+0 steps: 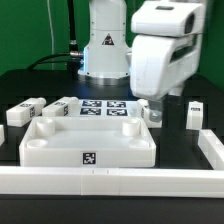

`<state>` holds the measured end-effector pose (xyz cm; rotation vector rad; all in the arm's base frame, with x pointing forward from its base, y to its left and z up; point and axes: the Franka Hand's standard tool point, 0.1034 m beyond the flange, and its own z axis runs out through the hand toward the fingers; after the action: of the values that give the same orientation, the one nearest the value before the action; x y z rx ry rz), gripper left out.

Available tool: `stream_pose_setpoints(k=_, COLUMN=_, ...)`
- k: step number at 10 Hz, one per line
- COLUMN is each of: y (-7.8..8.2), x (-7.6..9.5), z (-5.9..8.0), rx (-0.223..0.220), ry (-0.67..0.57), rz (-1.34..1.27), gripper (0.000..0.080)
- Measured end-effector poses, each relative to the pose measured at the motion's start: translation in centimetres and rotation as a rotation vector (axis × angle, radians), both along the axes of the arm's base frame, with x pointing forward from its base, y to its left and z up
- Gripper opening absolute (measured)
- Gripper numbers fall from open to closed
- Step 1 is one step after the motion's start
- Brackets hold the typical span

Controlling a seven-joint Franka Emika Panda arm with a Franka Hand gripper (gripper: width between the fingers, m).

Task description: Assemble desk

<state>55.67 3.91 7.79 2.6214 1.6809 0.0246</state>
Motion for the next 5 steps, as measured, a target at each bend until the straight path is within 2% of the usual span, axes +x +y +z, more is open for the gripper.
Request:
stream_pose_setpoints(k=2, y=-2.1, x=-2.7, z=-1.0, rx=0.000, ry=0.002, rz=0.122, gripper=0.0650)
stream_pose_setpoints(k=3, y=-2.4, x=-2.9, z=-0.9, rx=-0.001, ry=0.038, rz=0.069, gripper=0.0650)
stream_pose_setpoints(k=5, y=-2.3, x=-2.6, z=-0.9, rx=-0.001, ry=0.031, rz=0.074, gripper=0.0650)
